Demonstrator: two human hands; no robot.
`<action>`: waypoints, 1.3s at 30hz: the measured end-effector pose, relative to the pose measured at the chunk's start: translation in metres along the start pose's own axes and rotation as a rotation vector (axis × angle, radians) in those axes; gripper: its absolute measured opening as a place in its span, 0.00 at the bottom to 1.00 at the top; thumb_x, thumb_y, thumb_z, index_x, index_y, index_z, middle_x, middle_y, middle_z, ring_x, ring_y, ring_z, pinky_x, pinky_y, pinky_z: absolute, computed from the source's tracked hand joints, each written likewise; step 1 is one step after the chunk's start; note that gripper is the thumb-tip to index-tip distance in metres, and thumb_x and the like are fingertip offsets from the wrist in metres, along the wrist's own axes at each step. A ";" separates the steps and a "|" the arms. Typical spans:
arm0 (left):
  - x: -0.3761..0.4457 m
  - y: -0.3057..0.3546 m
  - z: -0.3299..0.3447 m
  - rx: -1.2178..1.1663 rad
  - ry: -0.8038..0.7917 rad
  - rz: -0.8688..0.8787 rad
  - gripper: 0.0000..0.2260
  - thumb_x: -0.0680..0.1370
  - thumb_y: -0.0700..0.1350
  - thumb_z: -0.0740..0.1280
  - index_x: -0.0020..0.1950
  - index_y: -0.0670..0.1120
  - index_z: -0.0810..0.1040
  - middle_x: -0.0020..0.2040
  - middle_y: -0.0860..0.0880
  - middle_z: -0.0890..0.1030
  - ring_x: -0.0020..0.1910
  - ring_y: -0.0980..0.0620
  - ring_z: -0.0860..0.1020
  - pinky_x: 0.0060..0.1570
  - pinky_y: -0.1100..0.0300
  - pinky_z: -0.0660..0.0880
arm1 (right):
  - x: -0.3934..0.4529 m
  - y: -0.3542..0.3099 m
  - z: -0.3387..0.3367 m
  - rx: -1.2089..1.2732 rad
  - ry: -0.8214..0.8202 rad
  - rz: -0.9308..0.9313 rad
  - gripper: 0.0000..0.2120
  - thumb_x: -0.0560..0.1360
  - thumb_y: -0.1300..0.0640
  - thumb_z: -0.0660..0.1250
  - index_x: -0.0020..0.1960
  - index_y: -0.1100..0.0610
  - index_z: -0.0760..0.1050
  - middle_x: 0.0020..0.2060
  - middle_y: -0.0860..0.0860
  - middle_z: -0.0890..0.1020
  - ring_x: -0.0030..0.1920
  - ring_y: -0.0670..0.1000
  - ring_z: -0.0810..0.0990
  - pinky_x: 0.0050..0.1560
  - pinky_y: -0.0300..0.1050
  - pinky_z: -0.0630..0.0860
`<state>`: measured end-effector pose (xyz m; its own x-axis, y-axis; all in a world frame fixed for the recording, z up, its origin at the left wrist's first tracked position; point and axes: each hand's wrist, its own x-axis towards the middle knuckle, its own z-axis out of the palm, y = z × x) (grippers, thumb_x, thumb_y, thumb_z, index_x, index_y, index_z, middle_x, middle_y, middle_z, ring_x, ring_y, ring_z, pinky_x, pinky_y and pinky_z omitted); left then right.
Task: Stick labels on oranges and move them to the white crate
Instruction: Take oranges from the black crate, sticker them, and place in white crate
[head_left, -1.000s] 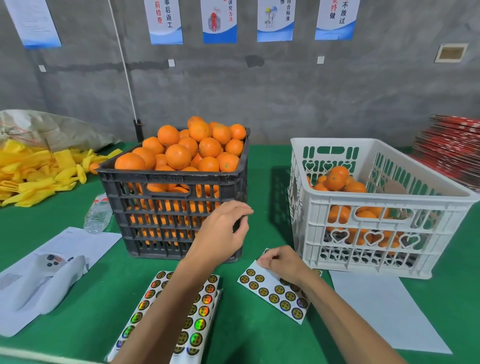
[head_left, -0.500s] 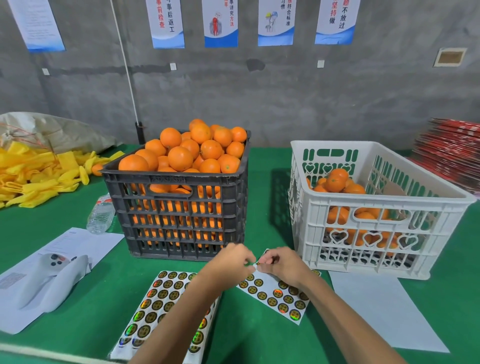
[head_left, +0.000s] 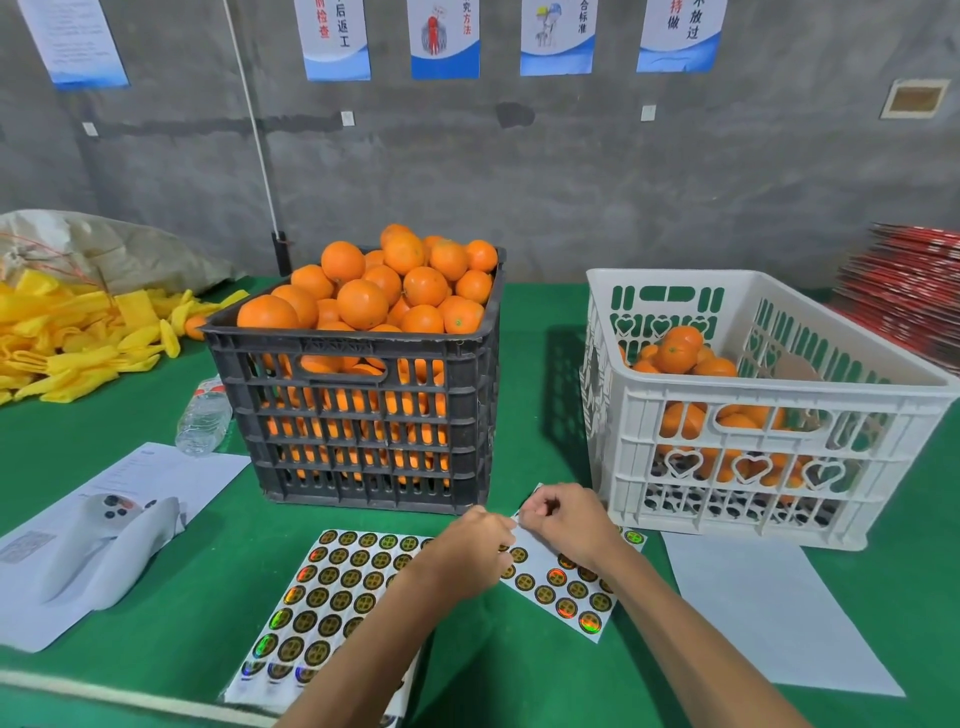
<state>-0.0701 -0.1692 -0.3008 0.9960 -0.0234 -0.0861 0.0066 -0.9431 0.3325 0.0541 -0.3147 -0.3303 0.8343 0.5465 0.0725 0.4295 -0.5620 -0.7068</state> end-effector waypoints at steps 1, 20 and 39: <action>-0.001 0.001 -0.002 0.004 -0.003 0.002 0.09 0.83 0.42 0.59 0.46 0.44 0.76 0.76 0.48 0.70 0.74 0.48 0.65 0.74 0.51 0.61 | 0.000 0.001 0.000 -0.006 0.012 -0.010 0.04 0.73 0.51 0.72 0.41 0.47 0.85 0.38 0.40 0.85 0.41 0.41 0.82 0.49 0.42 0.81; 0.009 0.032 -0.138 -0.093 0.877 0.257 0.07 0.81 0.40 0.67 0.56 0.41 0.82 0.53 0.48 0.81 0.51 0.50 0.79 0.54 0.54 0.76 | 0.039 -0.118 -0.061 0.644 0.553 -0.097 0.07 0.81 0.56 0.65 0.46 0.54 0.79 0.35 0.51 0.83 0.32 0.46 0.77 0.36 0.43 0.74; 0.071 -0.083 -0.275 0.049 0.509 -0.644 0.28 0.78 0.51 0.70 0.75 0.46 0.66 0.69 0.38 0.72 0.65 0.37 0.75 0.59 0.47 0.76 | 0.075 -0.182 -0.100 0.827 0.524 -0.250 0.07 0.83 0.57 0.63 0.55 0.50 0.80 0.46 0.45 0.87 0.39 0.46 0.82 0.46 0.49 0.80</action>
<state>0.0246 -0.0018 -0.0760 0.7166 0.6698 0.1947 0.5987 -0.7338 0.3210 0.0734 -0.2336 -0.1255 0.8853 0.1365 0.4446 0.4042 0.2467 -0.8807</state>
